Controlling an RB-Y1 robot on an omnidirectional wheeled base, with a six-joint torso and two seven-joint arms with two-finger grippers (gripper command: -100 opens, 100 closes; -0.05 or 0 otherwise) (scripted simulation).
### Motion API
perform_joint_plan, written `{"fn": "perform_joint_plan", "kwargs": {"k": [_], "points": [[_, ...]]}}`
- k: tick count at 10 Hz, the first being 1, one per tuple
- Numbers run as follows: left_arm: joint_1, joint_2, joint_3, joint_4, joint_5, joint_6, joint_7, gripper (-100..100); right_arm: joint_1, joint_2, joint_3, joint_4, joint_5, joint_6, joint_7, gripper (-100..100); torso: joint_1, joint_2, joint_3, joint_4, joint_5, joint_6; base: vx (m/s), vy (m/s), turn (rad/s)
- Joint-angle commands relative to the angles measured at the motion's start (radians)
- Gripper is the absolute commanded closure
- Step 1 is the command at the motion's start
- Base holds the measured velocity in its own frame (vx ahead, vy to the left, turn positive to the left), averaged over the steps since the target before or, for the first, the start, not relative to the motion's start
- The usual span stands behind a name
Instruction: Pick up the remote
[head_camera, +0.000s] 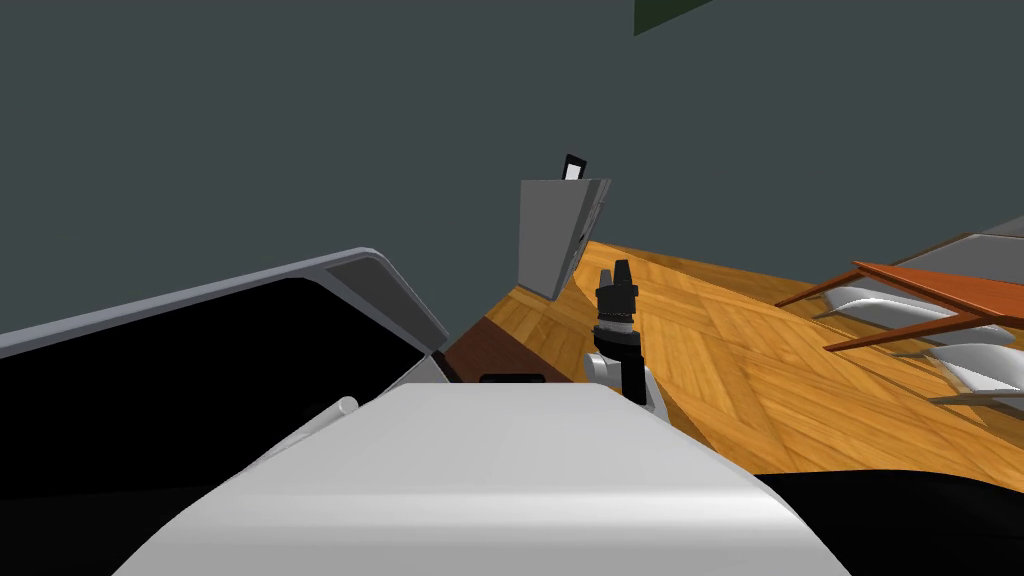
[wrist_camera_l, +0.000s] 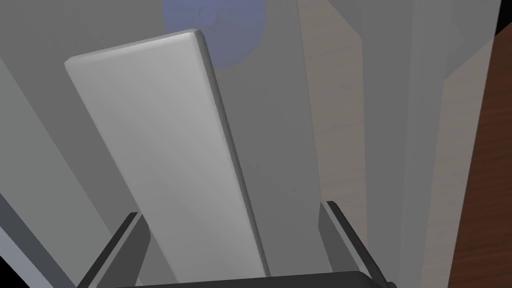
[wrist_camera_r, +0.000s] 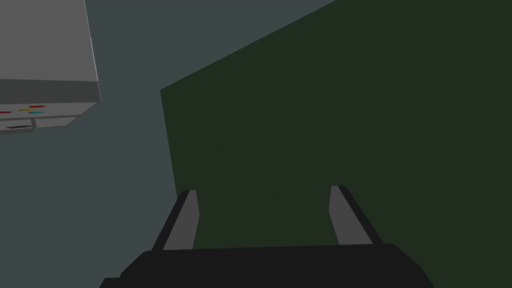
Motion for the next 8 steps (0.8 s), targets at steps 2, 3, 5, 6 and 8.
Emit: {"fn": "perform_joint_plan", "kwargs": {"k": [2,3,5,6,8], "points": [[-0.010,-0.012,0.001,0.018,-0.004,-0.007,-0.003,-100,0.000,0.000,0.000,0.000,0.000,0.000,0.000,0,0.000,-0.001,0.000,0.000,0.000,0.000,0.000,0.000,0.000],[-0.011,-0.014,0.001,0.021,-0.003,-0.009,-0.007,100,0.000,0.000,0.000,0.000,0.000,0.000,0.000,0,0.000,-0.001,0.000,0.000,0.000,0.000,0.000,0.000,0.000],[-0.012,-0.014,0.002,0.021,-0.002,-0.009,-0.005,100,0.000,0.000,0.000,0.000,0.000,0.000,0.000,0,0.000,-0.001,-0.001,-0.001,0.000,0.000,0.000,0.000,0.000],[-0.012,-0.014,0.002,0.021,-0.003,-0.008,-0.005,100,0.000,0.000,0.000,0.000,0.000,0.000,0.000,0,0.001,-0.001,-0.001,-0.001,0.000,0.000,0.000,0.000,0.000],[-0.012,-0.014,0.001,0.021,-0.003,-0.008,-0.006,0,0.000,0.000,0.000,0.000,0.000,0.000,0.000,0,0.001,0.000,0.000,0.000,0.000,0.000,0.000,0.000,0.000]]}}
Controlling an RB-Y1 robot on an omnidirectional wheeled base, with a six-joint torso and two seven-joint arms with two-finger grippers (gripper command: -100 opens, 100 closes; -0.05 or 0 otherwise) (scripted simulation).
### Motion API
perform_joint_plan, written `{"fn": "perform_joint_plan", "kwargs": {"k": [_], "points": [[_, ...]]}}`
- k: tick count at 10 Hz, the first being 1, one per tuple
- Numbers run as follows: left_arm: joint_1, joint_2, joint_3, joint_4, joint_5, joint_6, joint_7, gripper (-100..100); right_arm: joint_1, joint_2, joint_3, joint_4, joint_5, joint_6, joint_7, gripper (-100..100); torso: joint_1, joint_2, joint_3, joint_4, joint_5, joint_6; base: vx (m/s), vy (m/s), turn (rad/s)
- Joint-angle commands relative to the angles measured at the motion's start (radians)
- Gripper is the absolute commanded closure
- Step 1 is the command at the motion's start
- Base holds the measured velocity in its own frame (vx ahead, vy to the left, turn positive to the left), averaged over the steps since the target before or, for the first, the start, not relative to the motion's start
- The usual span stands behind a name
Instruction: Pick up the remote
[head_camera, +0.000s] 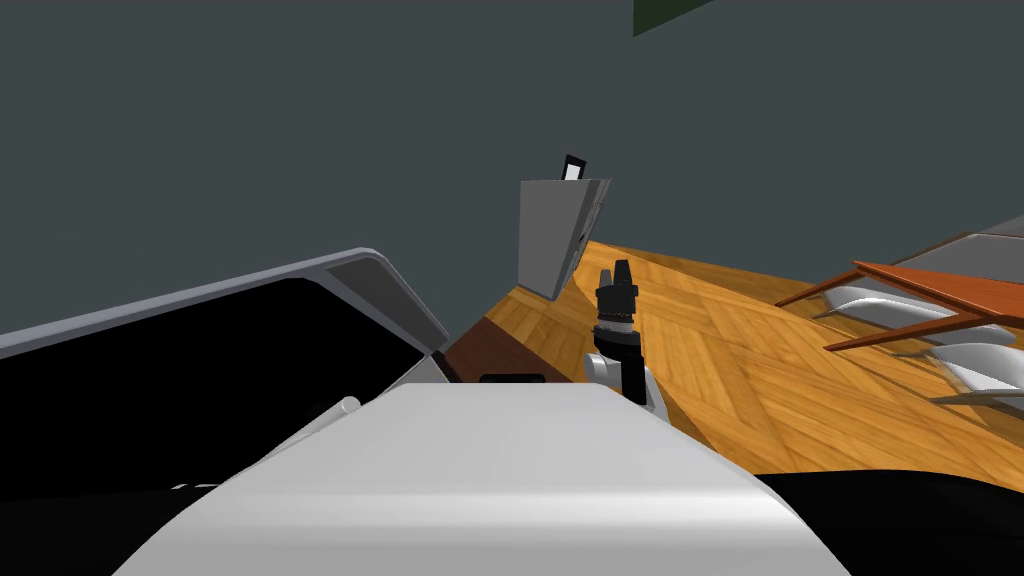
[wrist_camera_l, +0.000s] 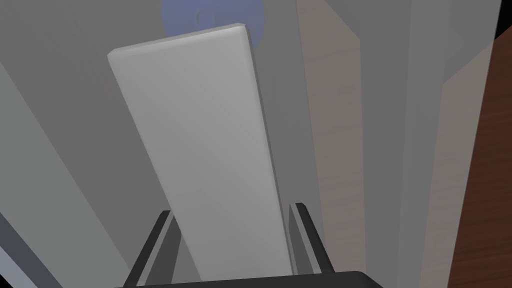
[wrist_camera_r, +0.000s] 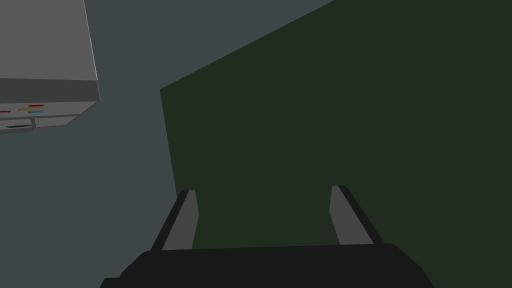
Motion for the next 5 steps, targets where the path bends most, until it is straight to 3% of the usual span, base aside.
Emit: {"fn": "perform_joint_plan", "kwargs": {"k": [1,3,4,5], "points": [[0.004,0.027,-0.002,0.000,0.030,0.018,-0.018,100,0.000,0.000,0.000,0.000,0.000,0.000,0.000,0,0.000,0.000,0.000,0.000,0.000,0.000,0.009,0.000,0.038],[0.016,0.067,-0.006,-0.019,0.065,0.043,-0.024,100,0.000,0.000,0.000,0.000,0.000,0.000,0.000,0,0.000,0.000,0.000,0.000,-0.001,-0.001,0.010,-0.006,0.031],[0.012,0.056,-0.003,-0.011,0.055,0.035,-0.025,100,0.000,0.000,0.000,0.000,0.000,0.000,0.000,0,0.000,0.000,0.000,0.000,-0.001,0.000,0.000,0.000,0.000],[0.013,0.059,-0.003,-0.013,0.057,0.038,-0.025,0,0.000,0.000,0.000,0.000,0.000,0.000,0.000,0,0.000,0.000,0.000,0.000,0.000,0.000,0.000,0.000,0.000]]}}
